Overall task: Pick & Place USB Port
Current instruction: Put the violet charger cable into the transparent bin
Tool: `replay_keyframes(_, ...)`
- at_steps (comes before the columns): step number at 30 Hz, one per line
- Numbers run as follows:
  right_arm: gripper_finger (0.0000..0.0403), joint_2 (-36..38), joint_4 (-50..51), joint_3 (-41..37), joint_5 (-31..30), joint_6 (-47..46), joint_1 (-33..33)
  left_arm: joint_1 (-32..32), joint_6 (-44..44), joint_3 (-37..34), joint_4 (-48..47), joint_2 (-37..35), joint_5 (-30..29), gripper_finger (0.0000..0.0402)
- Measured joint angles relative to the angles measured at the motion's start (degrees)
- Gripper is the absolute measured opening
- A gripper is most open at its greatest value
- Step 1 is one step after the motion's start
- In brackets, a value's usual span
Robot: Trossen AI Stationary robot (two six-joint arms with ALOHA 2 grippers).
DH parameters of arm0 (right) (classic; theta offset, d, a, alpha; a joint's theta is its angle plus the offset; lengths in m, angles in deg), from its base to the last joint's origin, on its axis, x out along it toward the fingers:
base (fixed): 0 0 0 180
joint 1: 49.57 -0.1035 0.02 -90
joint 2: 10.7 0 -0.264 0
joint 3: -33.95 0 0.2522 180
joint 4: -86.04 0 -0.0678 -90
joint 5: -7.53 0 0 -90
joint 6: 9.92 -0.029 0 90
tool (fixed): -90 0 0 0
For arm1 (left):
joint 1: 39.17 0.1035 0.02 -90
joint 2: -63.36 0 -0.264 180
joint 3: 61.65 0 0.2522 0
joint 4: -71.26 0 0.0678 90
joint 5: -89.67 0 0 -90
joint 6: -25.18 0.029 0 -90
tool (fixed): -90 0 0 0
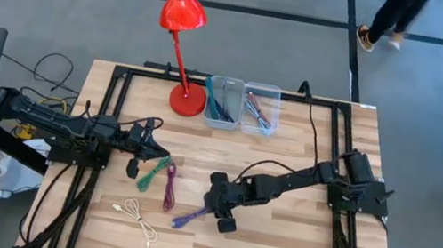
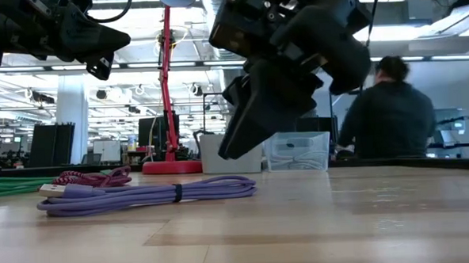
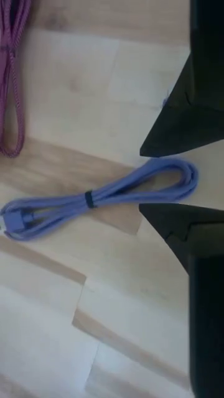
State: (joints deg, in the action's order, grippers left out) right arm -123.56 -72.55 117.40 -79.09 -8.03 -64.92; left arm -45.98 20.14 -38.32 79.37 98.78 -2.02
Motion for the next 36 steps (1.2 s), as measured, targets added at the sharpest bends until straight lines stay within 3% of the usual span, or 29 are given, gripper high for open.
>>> replay_keyframes(20, 0.0116, -4.96, -1.5, 0.09, 2.19, -1.95, -0.37, 0.0, 0.02, 0.0, 0.0, 0.0, 0.0, 0.0012)
replay_keyframes(23, 0.0094, -5.32, -1.69, 0.17, 1.77, -1.97, -0.37, 0.0, 0.0, 0.0, 0.0, 0.0, 0.0, 0.0012)
replay_keyframes(28, 0.0017, -4.91, -1.64, 0.09, 1.21, -1.66, -0.23, 0.0, 0.0, 0.0, 0.0, 0.0, 0.0, 0.0012)
replay_keyframes(36, 0.0006, -3.49, -1.29, -0.14, 0.29, -0.87, 0.85, 0.0, 0.0, 0.0, 0.0, 0.0, 0.0, 0.0012)
